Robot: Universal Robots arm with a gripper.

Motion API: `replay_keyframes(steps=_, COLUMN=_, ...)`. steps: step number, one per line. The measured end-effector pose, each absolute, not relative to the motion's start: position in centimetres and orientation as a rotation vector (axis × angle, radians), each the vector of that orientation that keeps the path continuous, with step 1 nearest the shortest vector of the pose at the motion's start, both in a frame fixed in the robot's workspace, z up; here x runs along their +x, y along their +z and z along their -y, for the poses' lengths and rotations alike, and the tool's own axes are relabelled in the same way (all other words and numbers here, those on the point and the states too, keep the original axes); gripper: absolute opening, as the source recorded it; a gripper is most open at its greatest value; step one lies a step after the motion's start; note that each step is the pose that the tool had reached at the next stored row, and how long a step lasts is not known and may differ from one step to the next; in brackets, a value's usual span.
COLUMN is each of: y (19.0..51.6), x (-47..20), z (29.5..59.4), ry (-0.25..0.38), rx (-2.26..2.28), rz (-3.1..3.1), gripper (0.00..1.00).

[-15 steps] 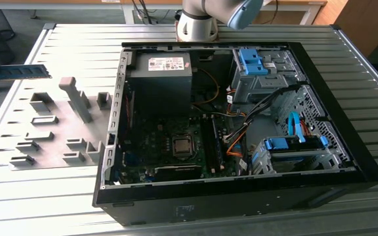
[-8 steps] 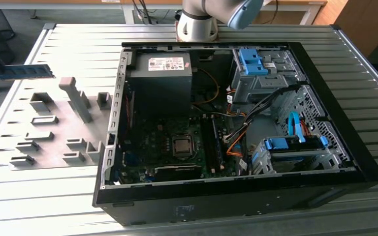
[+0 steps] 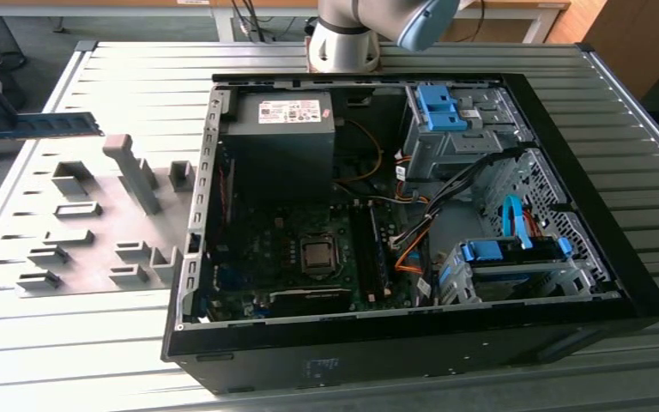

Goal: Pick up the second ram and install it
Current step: 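Pick up the second ram and move it above second insertion slot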

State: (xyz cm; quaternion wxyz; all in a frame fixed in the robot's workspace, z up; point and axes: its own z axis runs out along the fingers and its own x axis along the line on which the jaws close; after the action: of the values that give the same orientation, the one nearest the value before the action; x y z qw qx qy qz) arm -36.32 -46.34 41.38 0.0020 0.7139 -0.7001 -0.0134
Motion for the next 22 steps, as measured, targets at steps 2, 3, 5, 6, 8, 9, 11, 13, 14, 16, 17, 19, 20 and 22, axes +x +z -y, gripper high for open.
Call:
replay_keyframes(steps=2, y=41.4, x=-36.2, z=46.3, ry=-0.042, rx=2.240, rz=2.197, gripper=0.14)
replay_keyframes(steps=3, y=41.4, x=-36.1, z=46.3, ry=-0.042, rx=2.240, rz=2.197, gripper=0.14)
replay_keyframes(steps=5, y=41.4, x=-35.9, z=46.3, ry=-0.042, rx=2.240, rz=2.197, gripper=0.14)
replay_keyframes(steps=6, y=41.4, x=-35.8, z=46.3, ry=-0.042, rx=2.240, rz=2.197, gripper=0.14)
replay_keyframes(steps=8, y=41.4, x=-35.7, z=46.3, ry=-0.042, rx=2.240, rz=2.197, gripper=0.14)
replay_keyframes(steps=9, y=41.4, x=-35.6, z=46.3, ry=-0.042, rx=2.240, rz=2.197, gripper=0.14)
replay_keyframes(steps=11, y=41.4, x=-35.5, z=46.3, ry=-0.042, rx=2.240, rz=2.197, gripper=0.14)
replay_keyframes(steps=13, y=41.4, x=-35.3, z=46.3, ry=-0.042, rx=2.240, rz=2.197, gripper=0.14)
replay_keyframes(steps=14, y=41.4, x=-35.3, z=46.3, ry=-0.042, rx=2.240, rz=2.197, gripper=0.14)
replay_keyframes(steps=16, y=41.4, x=-35.0, z=46.3, ry=-0.042, rx=2.240, rz=2.197, gripper=0.14)
replay_keyframes(steps=17, y=41.4, x=-34.9, z=46.3, ry=-0.042, rx=2.240, rz=2.197, gripper=0.14)
replay_keyframes(steps=19, y=41.4, x=-34.7, z=46.3, ry=-0.042, rx=2.240, rz=2.197, gripper=0.14)
replay_keyframes(steps=20, y=41.4, x=-34.6, z=46.3, ry=-0.042, rx=2.240, rz=2.197, gripper=0.14)
replay_keyframes(steps=22, y=41.4, x=-34.4, z=46.3, ry=-0.042, rx=2.240, rz=2.197, gripper=0.14)
